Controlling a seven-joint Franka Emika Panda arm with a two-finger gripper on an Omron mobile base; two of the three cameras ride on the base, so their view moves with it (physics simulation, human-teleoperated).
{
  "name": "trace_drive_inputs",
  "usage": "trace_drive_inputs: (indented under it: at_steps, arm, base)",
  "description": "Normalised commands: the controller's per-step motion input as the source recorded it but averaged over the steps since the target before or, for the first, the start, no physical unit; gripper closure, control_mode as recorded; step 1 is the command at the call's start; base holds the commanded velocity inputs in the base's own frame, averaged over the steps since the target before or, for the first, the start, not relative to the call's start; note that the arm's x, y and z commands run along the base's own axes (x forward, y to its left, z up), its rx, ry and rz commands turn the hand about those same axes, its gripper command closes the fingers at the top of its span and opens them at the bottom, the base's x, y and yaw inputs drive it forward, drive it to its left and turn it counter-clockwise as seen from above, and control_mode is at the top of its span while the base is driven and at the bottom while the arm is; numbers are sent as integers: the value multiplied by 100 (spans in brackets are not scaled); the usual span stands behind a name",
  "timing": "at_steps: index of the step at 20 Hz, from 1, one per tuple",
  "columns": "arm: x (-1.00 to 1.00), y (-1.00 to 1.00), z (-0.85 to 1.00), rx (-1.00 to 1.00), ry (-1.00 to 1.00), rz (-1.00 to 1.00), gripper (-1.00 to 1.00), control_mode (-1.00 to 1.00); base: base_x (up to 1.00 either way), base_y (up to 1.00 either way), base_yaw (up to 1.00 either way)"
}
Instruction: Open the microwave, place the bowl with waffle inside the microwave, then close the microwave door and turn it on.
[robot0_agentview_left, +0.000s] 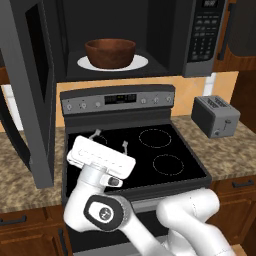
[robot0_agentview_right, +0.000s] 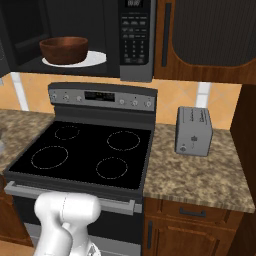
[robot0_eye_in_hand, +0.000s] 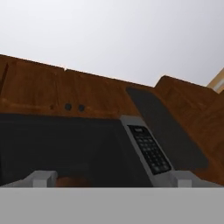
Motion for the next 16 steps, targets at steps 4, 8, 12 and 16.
trace_drive_inputs:
  at_steps: [4, 8, 12, 16]
  arm:
    - [-54, 25, 9, 0, -9, 2, -100, -100]
    - [-51, 46, 45, 0, -6, 0, -100, -100]
    - [-19, 62, 23, 0, -4, 0, -100, -100]
    - [0, 66, 0, 0, -2, 2, -100, -100]
  base:
    - [0, 0, 0]
    - [0, 0, 0]
    - [0, 0, 0]
    - [0, 0, 0]
